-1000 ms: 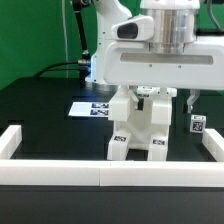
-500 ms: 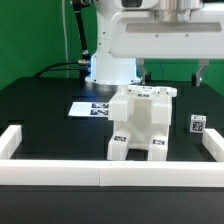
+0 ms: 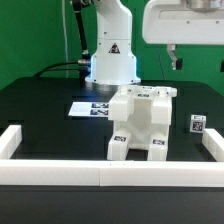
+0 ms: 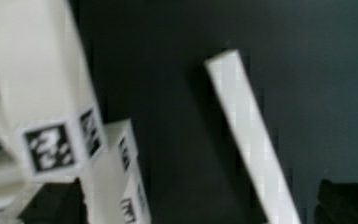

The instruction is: Assemble chair

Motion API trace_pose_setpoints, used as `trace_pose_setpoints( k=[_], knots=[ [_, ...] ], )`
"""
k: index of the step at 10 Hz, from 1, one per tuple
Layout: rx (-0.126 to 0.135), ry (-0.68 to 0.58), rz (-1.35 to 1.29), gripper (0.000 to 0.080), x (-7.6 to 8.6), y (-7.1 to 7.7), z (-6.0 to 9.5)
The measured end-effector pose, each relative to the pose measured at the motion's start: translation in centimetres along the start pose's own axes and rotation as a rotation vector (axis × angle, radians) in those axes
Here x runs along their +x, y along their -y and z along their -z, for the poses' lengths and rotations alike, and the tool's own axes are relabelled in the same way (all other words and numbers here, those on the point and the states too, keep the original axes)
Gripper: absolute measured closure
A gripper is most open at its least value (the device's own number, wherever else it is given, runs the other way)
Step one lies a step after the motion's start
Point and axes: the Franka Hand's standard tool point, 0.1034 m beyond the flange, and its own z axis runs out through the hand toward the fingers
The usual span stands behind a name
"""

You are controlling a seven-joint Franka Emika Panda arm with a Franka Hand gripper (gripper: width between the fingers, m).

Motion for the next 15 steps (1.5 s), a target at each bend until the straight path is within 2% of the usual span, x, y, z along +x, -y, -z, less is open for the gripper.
trace_pose_setpoints(
  k=[4, 5, 6, 7, 8, 9, 10, 14, 15],
  knots=[
    [0.003, -0.005, 0.004, 0.015, 0.1, -0.1, 0.0],
    [0.021, -0.031, -0.014, 0.015, -0.7, 0.2, -0.5],
    [0.01, -0.029, 0.003, 0.015, -3.0, 0.9, -1.2],
    [0.024, -0.049, 0.004, 0.015, -3.9, 1.5, -1.9],
    [0.03, -0.072, 0.012, 0.015, -5.2, 1.8, -3.3],
    [0.023, -0.075, 0.028, 0.015, -6.0, 1.8, -4.7],
    [0.017, -0.073, 0.031, 0.015, -6.1, 1.8, -5.1],
    [0.018, -0.076, 0.033, 0.015, -6.0, 1.8, -5.2],
    [0.011, -0.074, 0.042, 0.015, -6.1, 1.6, -5.8]
  ],
)
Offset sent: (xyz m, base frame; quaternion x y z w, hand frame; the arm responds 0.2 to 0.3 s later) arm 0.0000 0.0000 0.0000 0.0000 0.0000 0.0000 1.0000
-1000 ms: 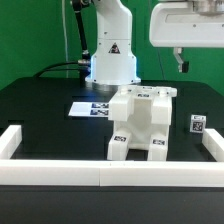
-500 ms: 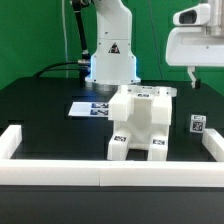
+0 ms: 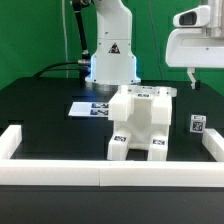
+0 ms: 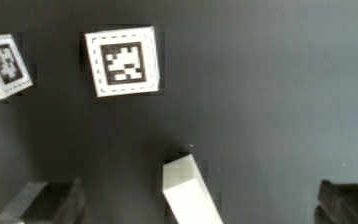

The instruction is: Assemble chair

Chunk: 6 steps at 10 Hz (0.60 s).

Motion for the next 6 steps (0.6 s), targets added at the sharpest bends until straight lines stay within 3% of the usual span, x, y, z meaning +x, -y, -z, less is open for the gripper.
trace_pose_setpoints(
  k=[6],
  knots=[
    [-0.03, -0.008, 0.008, 0.015, -0.5, -1.4, -3.6]
  ],
)
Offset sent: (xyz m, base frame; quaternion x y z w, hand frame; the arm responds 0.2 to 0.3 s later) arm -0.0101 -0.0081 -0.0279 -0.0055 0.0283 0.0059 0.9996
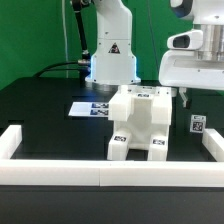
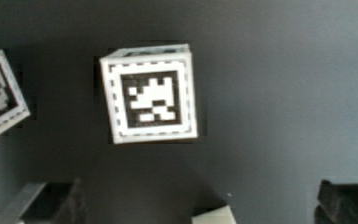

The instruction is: Assemble chair

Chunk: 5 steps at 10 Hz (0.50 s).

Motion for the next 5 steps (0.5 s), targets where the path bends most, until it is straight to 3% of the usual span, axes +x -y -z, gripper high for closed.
trace_pose_setpoints(
  k=[5],
  knots=[
    [-0.003, -0.002, 0.038, 0.015, -0.09, -0.1, -0.55]
  ],
)
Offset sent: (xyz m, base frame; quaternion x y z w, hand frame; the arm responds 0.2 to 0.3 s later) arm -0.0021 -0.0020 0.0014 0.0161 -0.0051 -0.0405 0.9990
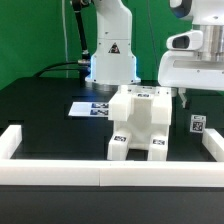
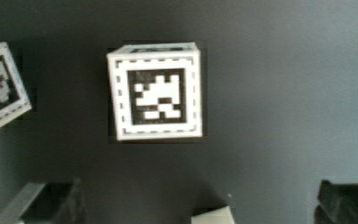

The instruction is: Assemble chair

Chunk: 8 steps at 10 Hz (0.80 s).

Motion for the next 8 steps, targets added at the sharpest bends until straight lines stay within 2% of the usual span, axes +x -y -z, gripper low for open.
trace_pose_setpoints(
  k=[2, 6, 8],
  knots=[
    [-0.013, 0.011, 0.013, 0.015, -0.64, 0.07, -0.85],
    [-0.016, 0.009, 0.034, 0.015, 0.14, -0.89, -0.84],
    [-0.012, 0.007, 0.036, 0.015, 0.11, -0.69, -0.44]
  ],
)
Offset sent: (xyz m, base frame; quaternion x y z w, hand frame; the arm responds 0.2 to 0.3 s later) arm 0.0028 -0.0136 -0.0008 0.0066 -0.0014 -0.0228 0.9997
